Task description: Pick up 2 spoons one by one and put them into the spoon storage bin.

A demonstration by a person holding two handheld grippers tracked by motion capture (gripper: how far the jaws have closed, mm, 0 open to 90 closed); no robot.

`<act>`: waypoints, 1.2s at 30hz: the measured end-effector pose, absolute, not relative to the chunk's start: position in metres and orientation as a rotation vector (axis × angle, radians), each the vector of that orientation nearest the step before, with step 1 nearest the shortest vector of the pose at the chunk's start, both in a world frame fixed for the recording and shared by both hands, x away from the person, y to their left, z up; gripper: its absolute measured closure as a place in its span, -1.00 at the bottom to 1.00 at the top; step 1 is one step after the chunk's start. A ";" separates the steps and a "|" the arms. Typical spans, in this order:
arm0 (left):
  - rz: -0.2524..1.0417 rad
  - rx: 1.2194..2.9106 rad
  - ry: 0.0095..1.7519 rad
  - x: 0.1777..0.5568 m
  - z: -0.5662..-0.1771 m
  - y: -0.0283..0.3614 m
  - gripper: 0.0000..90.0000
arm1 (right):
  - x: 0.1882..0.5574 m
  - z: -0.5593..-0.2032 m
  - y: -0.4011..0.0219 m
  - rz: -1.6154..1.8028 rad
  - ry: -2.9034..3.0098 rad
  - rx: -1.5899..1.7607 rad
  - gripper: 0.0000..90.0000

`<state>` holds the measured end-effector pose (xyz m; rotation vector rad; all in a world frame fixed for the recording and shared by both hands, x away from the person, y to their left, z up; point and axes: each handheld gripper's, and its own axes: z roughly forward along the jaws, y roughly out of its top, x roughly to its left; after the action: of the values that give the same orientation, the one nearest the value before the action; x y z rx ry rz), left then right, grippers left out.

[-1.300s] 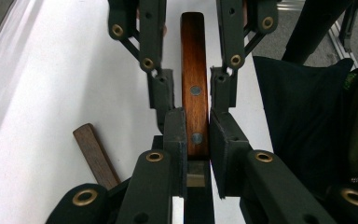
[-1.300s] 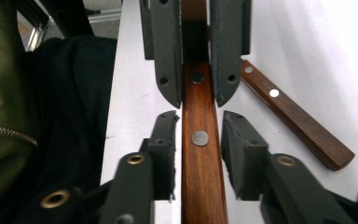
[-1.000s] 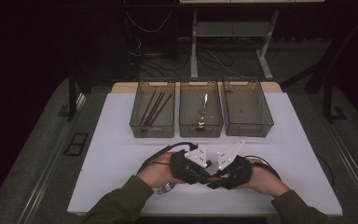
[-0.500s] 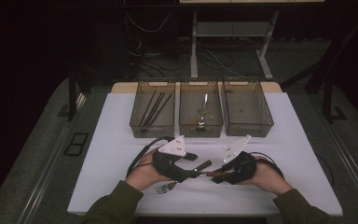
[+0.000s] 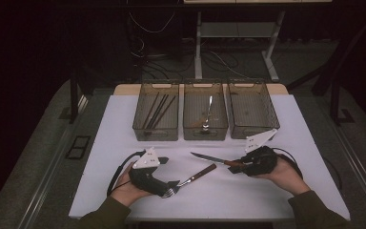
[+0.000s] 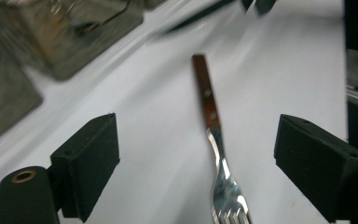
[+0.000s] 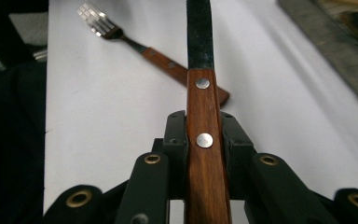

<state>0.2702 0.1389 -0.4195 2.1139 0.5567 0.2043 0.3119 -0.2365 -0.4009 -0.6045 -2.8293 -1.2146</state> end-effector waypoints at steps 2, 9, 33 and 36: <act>0.219 2.100 0.591 0.268 -0.422 0.144 -0.80 | 0.313 -0.399 -0.241 -1.227 -2.829 -0.629 0.69; 0.256 2.083 0.670 0.262 -0.431 0.159 -0.99 | 0.318 -0.392 -0.254 -1.262 -2.835 -0.697 0.69; 0.274 2.062 0.690 0.267 -0.438 0.168 -1.00 | 0.345 -0.378 -0.274 -1.345 -2.787 -0.965 0.69; 0.277 2.061 0.687 0.267 -0.438 0.168 -1.00 | 0.348 -0.375 -0.277 -1.347 -2.784 -1.008 0.69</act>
<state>0.2670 0.1683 -0.4377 2.0611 0.6870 0.2769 0.3477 -0.2768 -0.3750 -1.0084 -2.7841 -1.3473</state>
